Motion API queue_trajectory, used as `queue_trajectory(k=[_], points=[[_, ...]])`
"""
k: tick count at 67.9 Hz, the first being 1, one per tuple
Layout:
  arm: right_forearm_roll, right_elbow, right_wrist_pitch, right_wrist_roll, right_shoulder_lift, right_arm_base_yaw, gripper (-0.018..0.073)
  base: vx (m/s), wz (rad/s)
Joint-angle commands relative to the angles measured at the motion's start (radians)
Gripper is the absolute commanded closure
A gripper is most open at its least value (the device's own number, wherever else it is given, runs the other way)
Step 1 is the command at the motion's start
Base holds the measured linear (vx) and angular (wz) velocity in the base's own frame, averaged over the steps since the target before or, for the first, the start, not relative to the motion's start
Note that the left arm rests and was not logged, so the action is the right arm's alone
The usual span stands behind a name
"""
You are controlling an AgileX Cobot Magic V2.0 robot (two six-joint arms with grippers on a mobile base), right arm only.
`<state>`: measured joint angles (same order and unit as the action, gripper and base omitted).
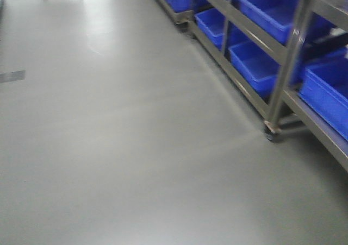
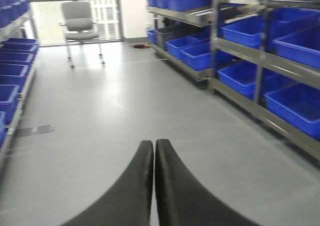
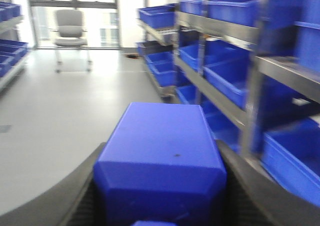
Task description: Pour parts from conveyor to right shelf
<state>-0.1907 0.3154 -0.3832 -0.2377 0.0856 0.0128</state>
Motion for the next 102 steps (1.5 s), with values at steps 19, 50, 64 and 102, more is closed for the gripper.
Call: queue_trajectory(k=[19,50,64,102], points=[[-0.002,0.027,0.076,-0.006,0.014,-0.004,0.0565,0.60,0.52],[-0.002,0.027,0.076,-0.006,0.014,-0.004,0.0565,0.63,0.22],[-0.002,0.027,0.076,-0.006,0.014,-0.004,0.0565,0.64,-0.01],[-0.002,0.027,0.076,-0.006,0.014,-0.004,0.0565,0.62,0.01]])
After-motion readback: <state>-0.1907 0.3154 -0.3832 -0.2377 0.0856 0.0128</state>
